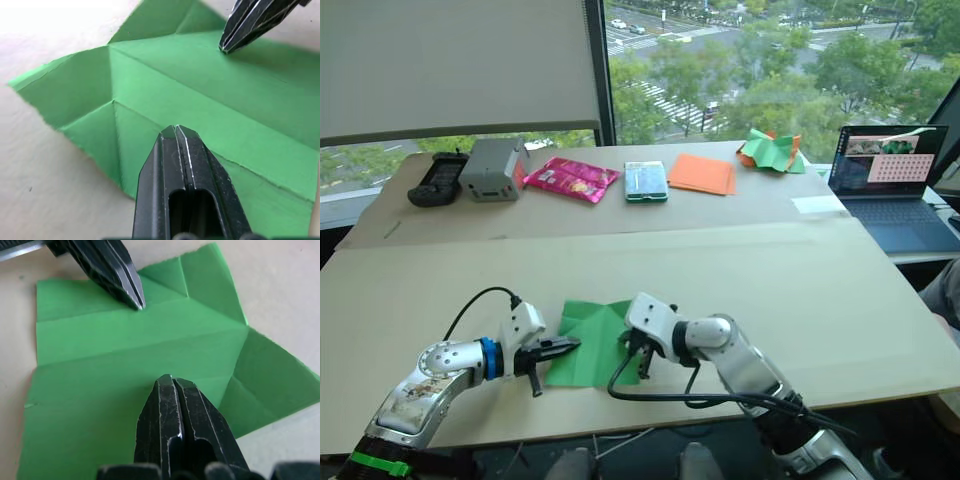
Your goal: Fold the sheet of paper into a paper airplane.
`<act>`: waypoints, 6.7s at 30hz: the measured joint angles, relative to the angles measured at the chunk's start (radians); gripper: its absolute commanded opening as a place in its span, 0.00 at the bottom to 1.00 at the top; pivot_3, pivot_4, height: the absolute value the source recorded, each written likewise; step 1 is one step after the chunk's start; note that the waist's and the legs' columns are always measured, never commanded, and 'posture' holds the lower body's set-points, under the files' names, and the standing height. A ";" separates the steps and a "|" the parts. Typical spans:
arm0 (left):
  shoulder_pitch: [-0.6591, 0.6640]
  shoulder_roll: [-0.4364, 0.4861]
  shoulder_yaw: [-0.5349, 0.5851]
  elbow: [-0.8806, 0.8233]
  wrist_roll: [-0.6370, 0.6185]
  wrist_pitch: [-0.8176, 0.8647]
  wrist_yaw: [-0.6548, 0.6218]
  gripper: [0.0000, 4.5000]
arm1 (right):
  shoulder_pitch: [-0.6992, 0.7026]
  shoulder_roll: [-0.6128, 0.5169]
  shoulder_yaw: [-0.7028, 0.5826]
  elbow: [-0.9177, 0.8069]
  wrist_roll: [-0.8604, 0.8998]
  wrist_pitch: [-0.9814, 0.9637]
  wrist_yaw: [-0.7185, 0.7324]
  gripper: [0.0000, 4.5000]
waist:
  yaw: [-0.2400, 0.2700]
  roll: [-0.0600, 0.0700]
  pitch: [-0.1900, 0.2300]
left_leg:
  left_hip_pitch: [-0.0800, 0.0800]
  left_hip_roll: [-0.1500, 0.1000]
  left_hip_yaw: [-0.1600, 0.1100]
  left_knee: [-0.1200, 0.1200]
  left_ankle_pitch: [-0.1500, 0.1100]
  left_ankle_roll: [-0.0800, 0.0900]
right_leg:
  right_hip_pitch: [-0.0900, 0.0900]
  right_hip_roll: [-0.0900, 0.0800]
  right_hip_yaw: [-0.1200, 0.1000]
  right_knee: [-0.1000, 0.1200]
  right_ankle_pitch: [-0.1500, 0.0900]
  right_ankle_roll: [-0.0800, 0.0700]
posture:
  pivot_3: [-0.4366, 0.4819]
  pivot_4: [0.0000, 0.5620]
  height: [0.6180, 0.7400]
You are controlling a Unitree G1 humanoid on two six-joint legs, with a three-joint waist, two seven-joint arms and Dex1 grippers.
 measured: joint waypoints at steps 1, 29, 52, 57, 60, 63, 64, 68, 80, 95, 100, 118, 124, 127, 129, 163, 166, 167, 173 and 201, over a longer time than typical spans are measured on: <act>0.005 0.001 -0.002 0.004 0.017 -0.018 0.005 0.00 | 0.000 0.000 0.008 0.008 -0.018 -0.024 -0.006 0.00 | -0.001 0.000 -0.001 | 0.001 0.000 0.000 0.000 0.000 -0.001 | 0.000 0.000 0.000 0.000 0.000 0.000 | 0.48 0.27 0.72; 0.034 0.000 0.005 -0.096 0.009 0.043 0.030 0.00 | 0.045 0.179 -0.265 -0.006 0.090 0.210 -0.238 0.73 | -0.004 0.005 -0.007 | -0.004 0.000 0.000 0.000 0.001 0.001 | 0.000 0.001 0.001 0.001 0.000 0.000 | 0.48 0.27 0.72; 0.052 0.003 0.015 -0.096 0.009 0.042 0.030 0.00 | 0.079 0.165 -0.161 -0.122 0.125 0.097 -0.222 0.00 | -0.004 0.005 -0.007 | -0.003 0.000 -0.001 0.000 0.000 0.001 | -0.002 0.001 0.001 0.000 0.000 0.000 | 0.48 0.27 0.72; 0.057 0.007 0.026 -0.096 0.009 0.041 0.027 0.00 | 0.068 0.050 -0.005 -0.129 -0.060 -0.059 -0.220 0.00 | -0.003 0.005 -0.006 | -0.003 0.000 0.000 0.000 0.000 0.000 | -0.002 0.001 0.001 0.000 0.000 0.000 | 0.48 0.27 0.72; 0.057 0.008 0.026 -0.096 0.005 0.042 0.022 0.00 | 0.032 0.005 0.058 -0.095 -0.130 -0.096 -0.182 0.00 | -0.004 0.005 -0.006 | -0.003 0.000 0.000 0.000 0.000 0.001 | -0.002 0.001 0.001 0.000 0.000 0.000 | 0.48 0.27 0.72; 0.045 0.008 0.026 -0.089 -0.002 0.044 0.018 0.00 | 0.023 0.005 0.092 -0.043 -0.160 -0.110 -0.152 0.00 | -0.002 0.004 -0.006 | -0.003 0.000 0.000 0.000 0.001 0.001 | -0.002 0.001 0.001 0.000 0.000 0.000 | 0.48 0.27 0.72; 0.033 0.008 0.026 -0.086 -0.002 0.045 0.017 0.00 | 0.019 0.008 0.099 -0.023 -0.172 -0.112 -0.148 0.00 | -0.002 0.004 -0.006 | -0.003 0.000 0.000 0.000 0.001 0.001 | -0.002 0.001 0.001 0.000 0.000 0.000 | 0.48 0.27 0.72; -0.046 0.000 0.025 -0.028 0.001 0.035 0.017 0.00 | -0.010 0.017 0.103 0.007 -0.191 -0.116 -0.135 0.00 | 0.000 0.003 -0.006 | -0.002 0.000 -0.001 0.001 0.001 0.001 | -0.001 0.001 0.000 0.000 0.000 0.000 | 0.48 0.27 0.72; -0.297 -0.111 -0.067 0.209 0.035 0.019 -0.014 0.00 | -0.014 0.059 0.098 0.016 -0.214 -0.085 -0.112 0.00 | -0.006 0.002 -0.008 | 0.005 0.001 -0.003 0.001 0.001 0.002 | 0.011 0.006 0.004 0.003 0.000 0.000 | 0.48 0.27 0.72; -0.515 -0.097 -0.108 0.368 0.098 -0.049 -0.100 0.00 | -0.024 0.180 0.119 -0.051 -0.342 0.223 -0.243 0.00 | -0.002 0.002 -0.007 | 0.005 0.000 -0.004 0.001 0.001 0.002 | 0.014 0.006 0.004 0.003 0.000 0.000 | 0.48 0.27 0.72; -0.565 -0.042 -0.076 0.348 0.095 -0.046 -0.130 0.00 | -0.032 0.180 0.129 -0.069 -0.393 0.300 -0.277 0.00 | 0.000 0.003 -0.007 | 0.005 0.000 -0.004 0.001 0.001 0.001 | 0.014 0.006 0.004 0.002 0.000 0.000 | 0.48 0.27 0.72; -0.535 -0.233 -0.121 0.479 0.114 -0.046 -0.079 0.00 | -0.048 0.200 0.168 -0.081 -0.459 0.390 -0.313 0.00 | -0.002 0.003 -0.007 | 0.002 0.000 -0.005 0.001 0.001 0.002 | 0.015 0.006 0.004 0.002 0.000 0.000 | 0.48 0.27 0.72; -0.582 -0.249 -0.133 0.601 0.155 -0.122 -0.086 0.00 | -0.053 0.186 0.178 -0.086 -0.461 0.389 -0.307 0.00 | 0.000 0.003 -0.007 | 0.001 0.000 -0.005 0.001 0.001 0.002 | 0.015 0.006 0.004 0.002 0.000 0.000 | 0.48 0.27 0.72; -0.601 -0.261 -0.155 0.641 0.183 -0.165 -0.094 0.00 | -0.057 0.173 0.192 -0.090 -0.467 0.387 -0.304 0.00 | 0.000 0.003 -0.007 | 0.001 0.000 -0.005 0.001 0.001 0.002 | 0.015 0.006 0.004 0.002 0.000 0.000 | 0.48 0.27 0.72; -0.611 -0.266 -0.176 0.678 0.214 -0.190 -0.095 0.00 | -0.064 0.164 0.204 -0.090 -0.472 0.383 -0.301 0.00 | -0.001 0.003 -0.007 | 0.001 0.000 -0.005 0.001 0.001 0.002 | 0.015 0.006 0.004 0.002 0.000 0.000 | 0.48 0.27 0.72; -0.666 -0.281 -0.222 0.788 0.329 -0.291 -0.097 0.00 | -0.078 0.240 -0.148 -0.105 -0.263 0.361 -0.220 0.15 | 0.002 0.003 -0.010 | 0.005 0.000 -0.005 0.001 0.001 0.001 | 0.016 0.006 0.004 0.001 0.000 0.000 | 0.48 0.27 0.72; -0.666 -0.281 -0.222 0.784 0.329 -0.291 -0.097 0.00 | -0.077 0.244 -0.143 -0.060 -0.236 0.339 -0.224 0.00 | 0.002 0.003 -0.010 | 0.005 0.000 -0.005 0.001 0.001 0.001 | 0.016 0.006 0.004 0.001 0.000 0.000 | 0.48 0.27 0.72; -0.666 -0.281 -0.221 0.782 0.329 -0.291 -0.097 0.00 | -0.077 0.245 -0.138 -0.050 -0.230 0.332 -0.228 0.00 | 0.002 0.003 -0.010 | 0.004 0.000 -0.005 0.001 0.001 0.001 | 0.016 0.006 0.004 0.001 0.000 0.000 | 0.48 0.27 0.72; -0.665 -0.281 -0.222 0.777 0.332 -0.291 -0.096 0.00 | -0.078 0.264 -0.111 0.040 -0.212 0.282 -0.266 0.00 | 0.002 0.003 -0.010 | 0.004 0.000 -0.005 0.001 0.001 0.001 | 0.016 0.006 0.004 0.001 0.000 0.000 | 0.48 0.27 0.72; -0.660 -0.283 -0.223 0.773 0.345 -0.290 -0.093 0.00 | -0.068 0.246 -0.079 0.087 -0.191 0.289 -0.284 0.00 | -0.001 0.005 -0.014 | 0.006 0.000 -0.005 0.001 0.000 -0.001 | 0.016 0.006 0.004 0.001 0.000 0.000 | 0.48 0.27 0.72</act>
